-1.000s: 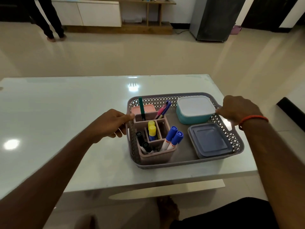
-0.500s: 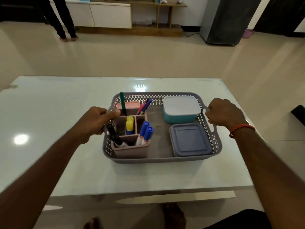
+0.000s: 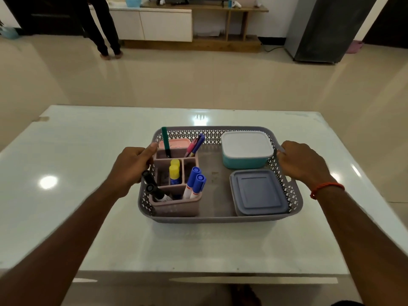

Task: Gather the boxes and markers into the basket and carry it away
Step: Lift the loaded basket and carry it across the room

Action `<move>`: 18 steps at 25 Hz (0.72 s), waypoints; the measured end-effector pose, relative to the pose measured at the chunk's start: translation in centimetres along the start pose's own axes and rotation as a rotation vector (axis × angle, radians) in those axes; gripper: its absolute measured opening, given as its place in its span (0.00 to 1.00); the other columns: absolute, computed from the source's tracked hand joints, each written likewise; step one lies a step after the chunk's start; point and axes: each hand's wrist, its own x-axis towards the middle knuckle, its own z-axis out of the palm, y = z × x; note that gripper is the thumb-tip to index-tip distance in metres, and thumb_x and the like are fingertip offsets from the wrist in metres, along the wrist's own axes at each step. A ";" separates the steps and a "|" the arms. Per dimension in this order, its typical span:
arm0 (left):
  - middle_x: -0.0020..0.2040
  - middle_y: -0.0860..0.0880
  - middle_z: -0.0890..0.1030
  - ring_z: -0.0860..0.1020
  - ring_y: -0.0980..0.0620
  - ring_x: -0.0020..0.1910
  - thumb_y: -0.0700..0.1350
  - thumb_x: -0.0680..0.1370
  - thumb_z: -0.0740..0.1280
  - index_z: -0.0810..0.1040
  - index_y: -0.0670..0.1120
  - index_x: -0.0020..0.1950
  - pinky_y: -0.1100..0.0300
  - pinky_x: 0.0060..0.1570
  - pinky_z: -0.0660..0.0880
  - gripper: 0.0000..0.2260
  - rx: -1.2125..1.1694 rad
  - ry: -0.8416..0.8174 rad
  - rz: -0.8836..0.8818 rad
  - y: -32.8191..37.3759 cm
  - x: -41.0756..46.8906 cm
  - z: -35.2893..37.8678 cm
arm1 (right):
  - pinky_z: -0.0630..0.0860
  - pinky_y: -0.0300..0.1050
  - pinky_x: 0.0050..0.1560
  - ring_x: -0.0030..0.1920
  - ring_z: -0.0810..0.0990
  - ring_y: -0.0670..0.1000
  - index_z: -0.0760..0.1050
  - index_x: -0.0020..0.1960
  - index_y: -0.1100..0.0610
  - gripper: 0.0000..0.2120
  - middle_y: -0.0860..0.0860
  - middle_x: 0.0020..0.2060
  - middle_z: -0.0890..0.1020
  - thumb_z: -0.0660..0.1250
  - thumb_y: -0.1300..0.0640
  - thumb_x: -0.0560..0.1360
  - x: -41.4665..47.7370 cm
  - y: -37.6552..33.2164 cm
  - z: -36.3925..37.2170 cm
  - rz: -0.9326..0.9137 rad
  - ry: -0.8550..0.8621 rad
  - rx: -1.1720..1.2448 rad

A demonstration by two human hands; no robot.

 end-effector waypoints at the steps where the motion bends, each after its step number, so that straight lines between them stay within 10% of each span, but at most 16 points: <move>1: 0.26 0.49 0.69 0.66 0.50 0.26 0.57 0.82 0.61 0.69 0.45 0.30 0.59 0.31 0.64 0.24 -0.002 0.017 0.005 -0.1 0.2 0.0 | 0.73 0.51 0.43 0.42 0.77 0.60 0.65 0.38 0.54 0.11 0.56 0.41 0.78 0.54 0.54 0.79 0.0 -0.3 0.1 -0.004 0.013 -0.002; 18: 0.27 0.46 0.69 0.66 0.50 0.26 0.54 0.78 0.65 0.73 0.41 0.34 0.57 0.31 0.65 0.19 -0.177 0.257 -0.082 -2.7 5.0 -3.5 | 0.67 0.48 0.40 0.39 0.72 0.58 0.76 0.46 0.58 0.14 0.55 0.38 0.76 0.56 0.52 0.80 2.3 -7.2 2.0 -0.002 0.228 0.073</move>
